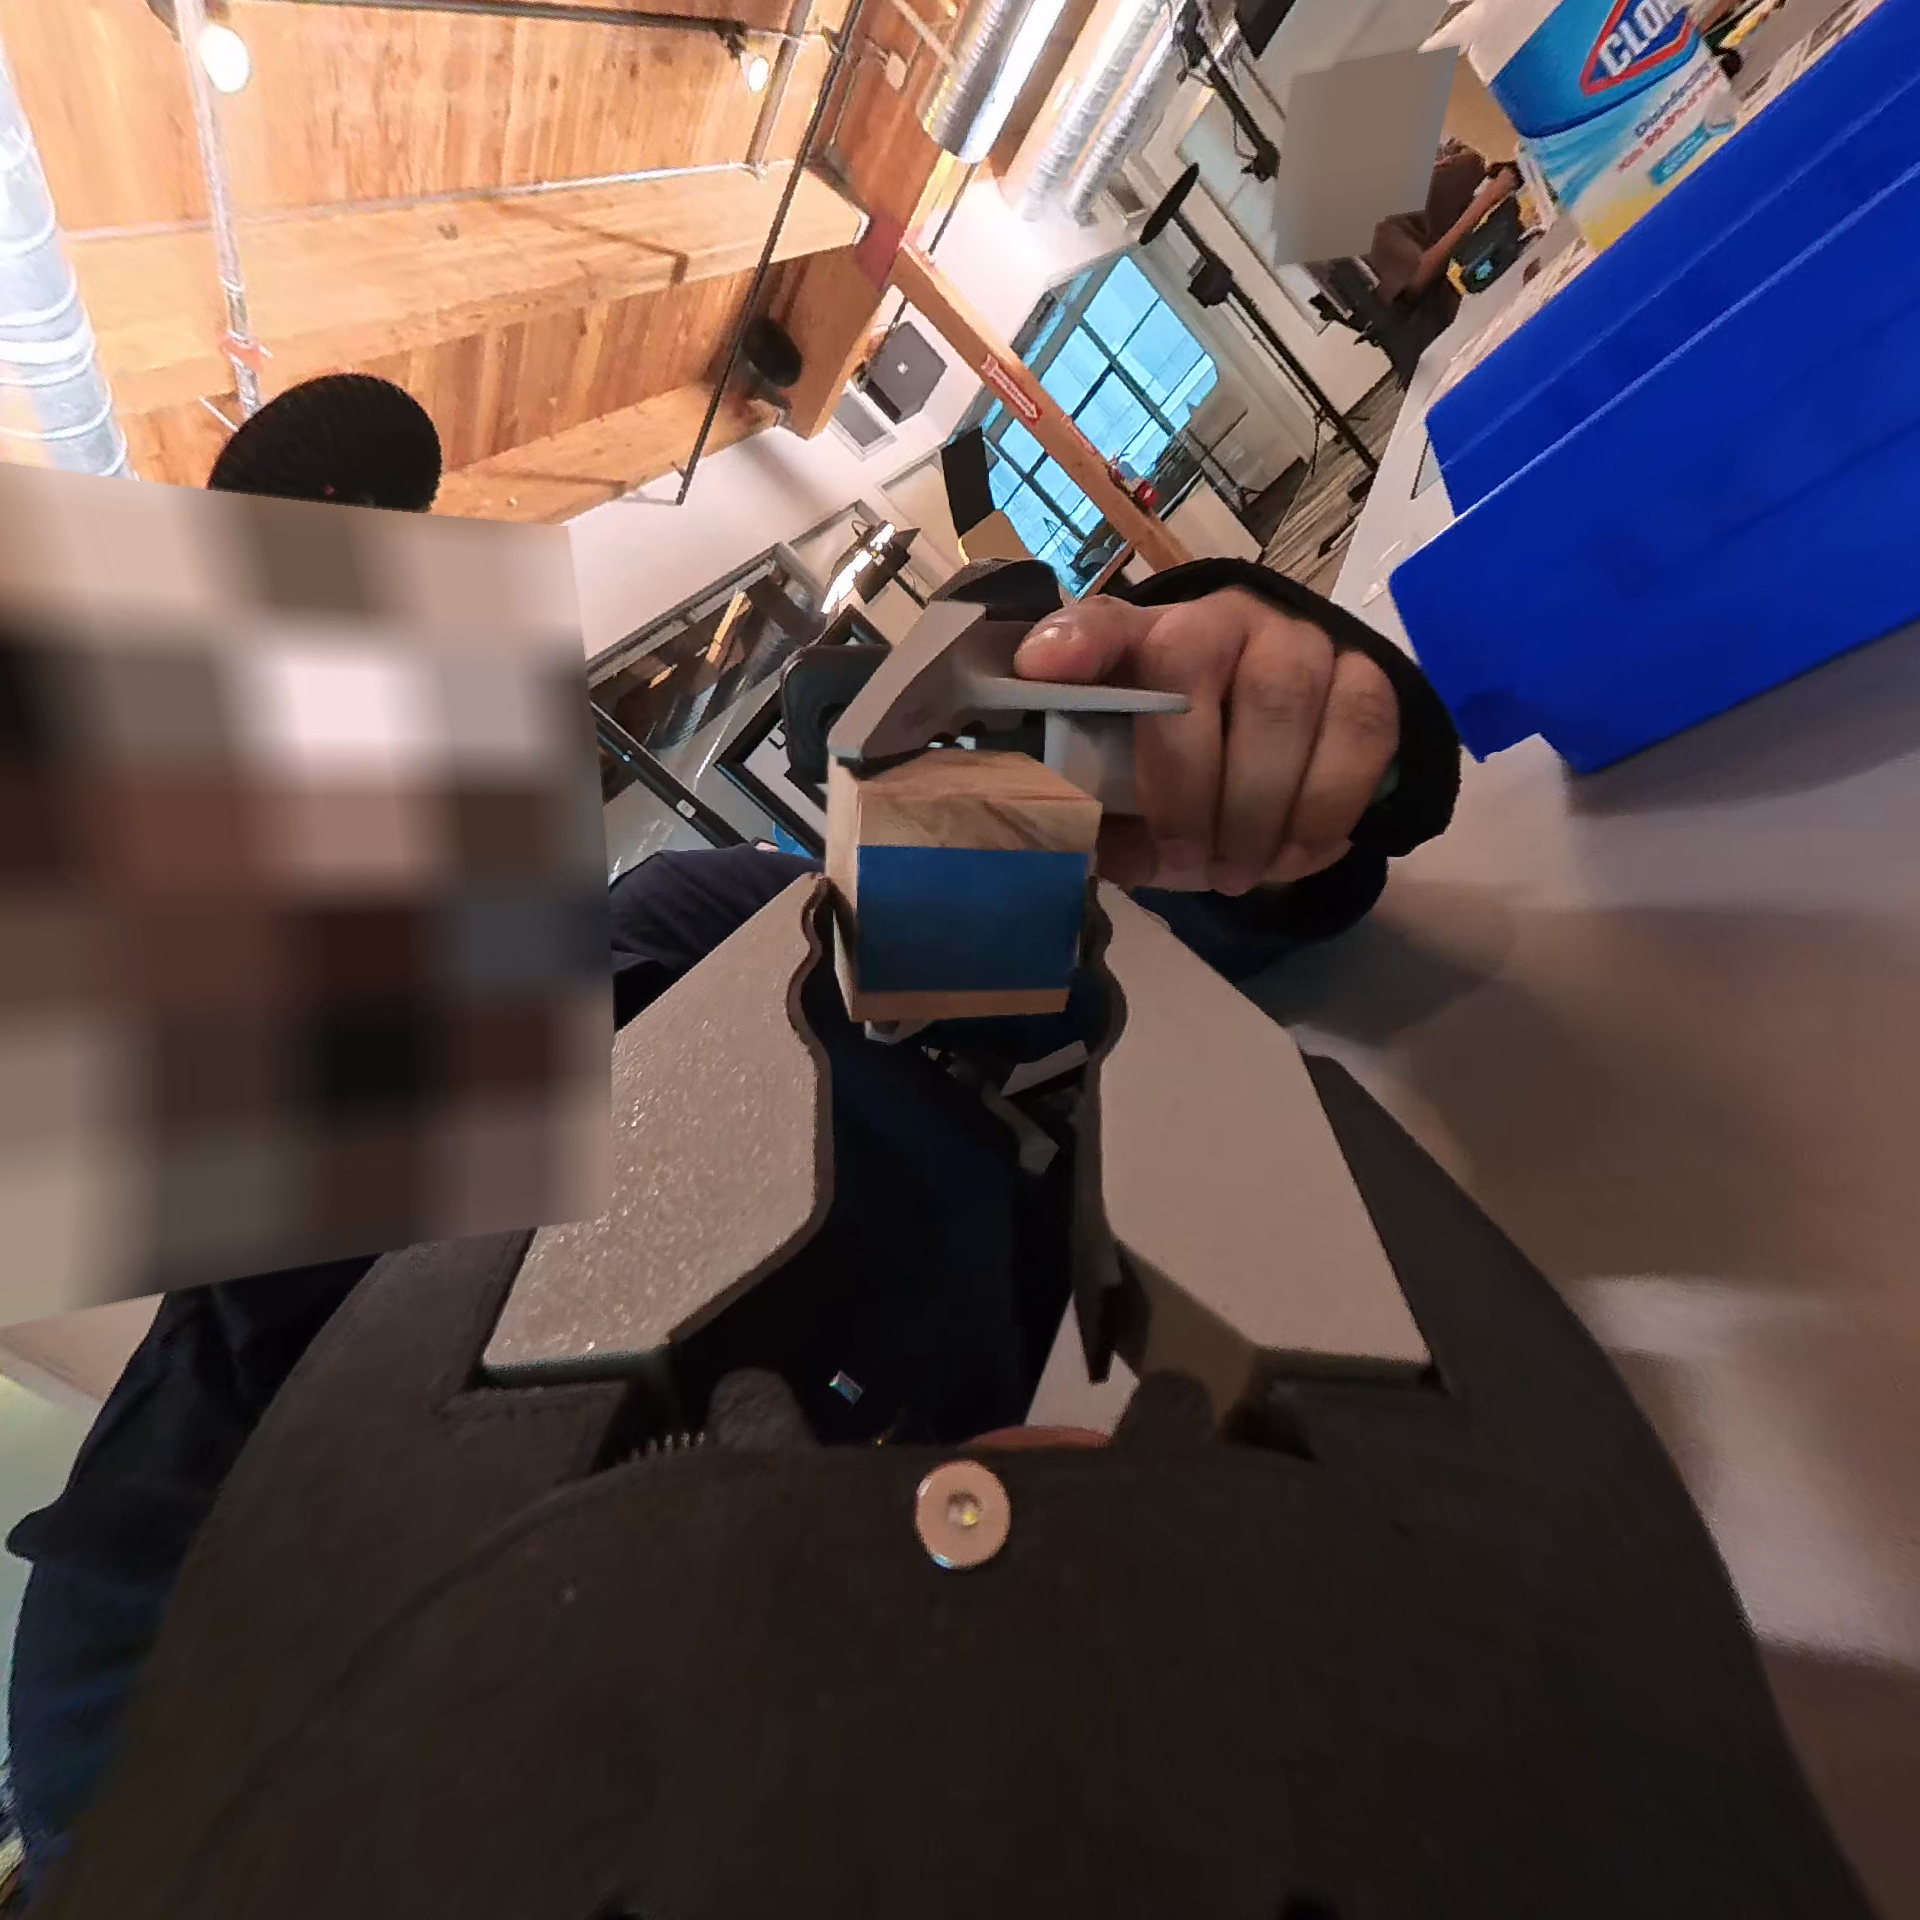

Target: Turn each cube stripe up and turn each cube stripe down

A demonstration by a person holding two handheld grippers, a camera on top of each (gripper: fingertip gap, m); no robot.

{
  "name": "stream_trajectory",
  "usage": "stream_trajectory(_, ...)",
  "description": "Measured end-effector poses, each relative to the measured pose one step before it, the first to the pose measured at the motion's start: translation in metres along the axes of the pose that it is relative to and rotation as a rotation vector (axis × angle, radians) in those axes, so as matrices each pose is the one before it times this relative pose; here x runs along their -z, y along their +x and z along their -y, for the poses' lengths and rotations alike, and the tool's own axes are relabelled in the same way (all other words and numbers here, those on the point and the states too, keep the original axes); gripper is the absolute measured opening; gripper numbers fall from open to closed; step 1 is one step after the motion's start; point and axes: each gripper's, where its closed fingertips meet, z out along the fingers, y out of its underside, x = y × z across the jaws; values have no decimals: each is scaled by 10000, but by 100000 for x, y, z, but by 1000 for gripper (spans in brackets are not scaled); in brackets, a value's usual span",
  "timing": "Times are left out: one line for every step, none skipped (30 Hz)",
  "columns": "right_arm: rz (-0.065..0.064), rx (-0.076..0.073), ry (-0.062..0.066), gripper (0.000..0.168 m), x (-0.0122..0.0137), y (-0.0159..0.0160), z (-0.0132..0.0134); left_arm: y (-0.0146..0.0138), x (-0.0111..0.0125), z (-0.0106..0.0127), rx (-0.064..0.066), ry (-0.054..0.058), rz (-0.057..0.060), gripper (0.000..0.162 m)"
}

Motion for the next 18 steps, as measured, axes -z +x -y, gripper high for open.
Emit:
stream_trajectory(-131, 24, 71, 45, 107, 202, 130, -139, -27, -242, -2, -92, 88, 45)
stream_trajectory(-158, 43, 83, 44, 121, 219, 148, -168, -45, -272, -45, -97, 135, 44)
stream_trajectory(-183, 90, 63, 44, 131, 225, 139, -158, -41, -271, -67, -85, 178, 44)
stream_trajectory(-242, 148, 56, 44, 129, 259, 165, -190, -39, -292, -105, -75, 249, 44)
stream_trajectory(-269, 194, 65, 44, 136, 261, 180, -201, -63, -309, -182, -84, 313, 44)
stream_trajectory(-288, 217, 42, 44, 140, 255, 153, -164, -70, -312, -180, -116, 304, 44)
stream_trajectory(-308, 233, -4, 44, 133, 237, 96, -108, -64, -286, -50, -134, 206, 44)
stream_trajectory(-313, 249, 4, 44, 105, 214, 94, -76, -45, -212, 113, -110, 83, 43)
stream_trajectory(-277, 245, 24, 43, 74, 174, 107, -45, -16, -141, 239, -71, -23, 43)
stream_trajectory(-259, 198, -11, 44, 40, 187, 64, -30, -12, -152, 256, -70, -74, 43)
stream_trajectory(-232, 164, 15, 44, 40, 180, 74, -29, 0, -204, 157, -78, -55, 43)
stream_trajectory(-186, 119, 8, 44, 27, 178, 62, -40, -5, -200, 25, -76, -5, 43)
stream_trajectory(-143, 110, -3, 43, 8, 150, 13, -13, -12, -170, -53, -49, 28, 43)
stream_trajectory(-112, 93, -31, 44, 27, 138, -31, 18, -12, -174, -59, -41, 22, 43)
stream_trajectory(-145, 111, -34, 43, 51, 184, -30, 33, -35, -215, -54, -88, 0, 43)
stream_trajectory(-163, 122, -36, 43, 68, 188, -42, 43, -50, -221, -70, -110, -14, 43)
stream_trajectory(-125, 93, -46, 43, 43, 137, -39, 50, -43, -175, -78, -77, -18, 43)
stream_trajectory(-86, 73, -58, 43, 41, 78, -71, 62, -31, -110, -71, -50, -28, 43)
